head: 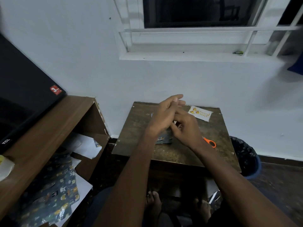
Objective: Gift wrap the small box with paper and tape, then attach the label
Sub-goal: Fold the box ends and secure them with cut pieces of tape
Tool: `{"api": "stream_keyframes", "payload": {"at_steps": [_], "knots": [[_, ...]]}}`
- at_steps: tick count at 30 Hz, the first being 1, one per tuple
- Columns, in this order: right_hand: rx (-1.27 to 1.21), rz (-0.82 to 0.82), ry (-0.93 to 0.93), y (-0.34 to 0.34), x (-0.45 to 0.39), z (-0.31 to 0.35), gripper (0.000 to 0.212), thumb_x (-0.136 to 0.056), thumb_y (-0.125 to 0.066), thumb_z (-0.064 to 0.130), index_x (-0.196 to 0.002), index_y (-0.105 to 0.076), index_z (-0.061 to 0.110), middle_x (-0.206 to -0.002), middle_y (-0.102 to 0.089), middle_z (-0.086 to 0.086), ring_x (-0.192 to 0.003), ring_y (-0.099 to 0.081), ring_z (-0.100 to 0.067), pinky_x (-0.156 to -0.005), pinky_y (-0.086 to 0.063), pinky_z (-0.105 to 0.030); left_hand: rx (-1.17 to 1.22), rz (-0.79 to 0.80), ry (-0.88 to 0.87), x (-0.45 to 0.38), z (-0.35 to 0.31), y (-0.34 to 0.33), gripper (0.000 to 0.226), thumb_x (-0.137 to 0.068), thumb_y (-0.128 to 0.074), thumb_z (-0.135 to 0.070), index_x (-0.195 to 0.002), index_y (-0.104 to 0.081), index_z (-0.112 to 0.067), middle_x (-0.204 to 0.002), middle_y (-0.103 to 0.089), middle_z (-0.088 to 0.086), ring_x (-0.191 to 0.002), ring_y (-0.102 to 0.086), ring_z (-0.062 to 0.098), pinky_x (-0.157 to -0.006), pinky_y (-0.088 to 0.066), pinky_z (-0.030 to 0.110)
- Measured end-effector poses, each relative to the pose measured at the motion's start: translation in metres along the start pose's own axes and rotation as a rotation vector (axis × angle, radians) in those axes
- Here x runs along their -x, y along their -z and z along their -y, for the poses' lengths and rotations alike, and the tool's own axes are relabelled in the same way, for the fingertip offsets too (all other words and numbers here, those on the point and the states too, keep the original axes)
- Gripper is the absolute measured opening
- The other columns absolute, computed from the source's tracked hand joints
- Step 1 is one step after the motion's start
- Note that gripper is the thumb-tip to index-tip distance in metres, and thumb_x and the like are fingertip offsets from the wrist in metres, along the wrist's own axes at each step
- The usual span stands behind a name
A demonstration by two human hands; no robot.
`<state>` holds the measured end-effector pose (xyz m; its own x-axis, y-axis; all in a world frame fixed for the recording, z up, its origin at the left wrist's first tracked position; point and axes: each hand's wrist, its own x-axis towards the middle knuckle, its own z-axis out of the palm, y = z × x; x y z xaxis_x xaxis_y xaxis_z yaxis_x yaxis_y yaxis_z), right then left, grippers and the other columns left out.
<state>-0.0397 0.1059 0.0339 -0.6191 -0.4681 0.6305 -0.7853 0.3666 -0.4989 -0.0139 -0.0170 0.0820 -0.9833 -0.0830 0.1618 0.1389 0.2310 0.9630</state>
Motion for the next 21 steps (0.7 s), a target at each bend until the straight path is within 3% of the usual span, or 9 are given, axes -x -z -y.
{"api": "stream_keyframes", "payload": {"at_steps": [8,13,17,19,21], "knots": [[-0.161,0.026,-0.052,0.012,-0.001,0.000,0.011,-0.085,-0.075,0.005,-0.089,-0.081,0.013,-0.089,-0.068,0.006,-0.081,-0.066,-0.012,-0.063,-0.055,-0.035,-0.031,0.007,0.147,-0.015,-0.001,0.002,0.033,-0.114,-0.042,-0.015,-0.134,-0.069,-0.014,-0.122,-0.075,0.004,-0.114,-0.072,0.018,-0.093,-0.060,0.027],[-0.145,0.023,-0.047,0.011,-0.001,-0.006,0.011,-0.084,-0.073,0.000,-0.083,-0.080,0.009,-0.095,-0.073,0.000,-0.084,-0.069,-0.015,-0.063,-0.054,-0.028,-0.156,-0.073,-0.170,-0.014,0.000,-0.004,0.034,-0.110,-0.048,-0.007,-0.128,-0.074,-0.019,-0.109,-0.077,-0.002,-0.105,-0.072,0.006,-0.093,-0.058,0.024],[-0.177,0.023,-0.078,0.010,-0.001,-0.005,0.015,-0.083,-0.072,-0.005,-0.081,-0.080,0.007,-0.088,-0.074,-0.001,-0.078,-0.068,-0.012,-0.060,-0.052,-0.027,-0.020,-0.073,-0.095,-0.018,0.008,-0.010,0.031,-0.112,-0.049,-0.017,-0.137,-0.068,-0.018,-0.117,-0.075,-0.002,-0.107,-0.068,0.008,-0.097,-0.057,0.029],[-0.422,0.003,-0.238,0.016,-0.001,-0.007,0.013,-0.088,-0.071,-0.005,-0.085,-0.080,0.003,-0.085,-0.075,-0.008,-0.078,-0.069,-0.013,-0.066,-0.052,-0.025,0.000,-0.035,-0.034,-0.020,0.009,-0.007,0.033,-0.114,-0.045,-0.021,-0.140,-0.065,-0.017,-0.120,-0.075,0.002,-0.106,-0.068,0.009,-0.096,-0.059,0.030],[-0.912,-0.069,-0.605,0.023,-0.001,-0.011,0.012,-0.094,-0.067,0.001,-0.099,-0.078,-0.001,-0.095,-0.078,-0.017,-0.090,-0.074,-0.020,-0.071,-0.057,-0.028,0.044,0.000,-0.019,-0.021,0.009,-0.001,0.033,-0.114,-0.044,-0.019,-0.140,-0.065,-0.014,-0.123,-0.074,0.007,-0.106,-0.069,0.012,-0.093,-0.060,0.029]]}}
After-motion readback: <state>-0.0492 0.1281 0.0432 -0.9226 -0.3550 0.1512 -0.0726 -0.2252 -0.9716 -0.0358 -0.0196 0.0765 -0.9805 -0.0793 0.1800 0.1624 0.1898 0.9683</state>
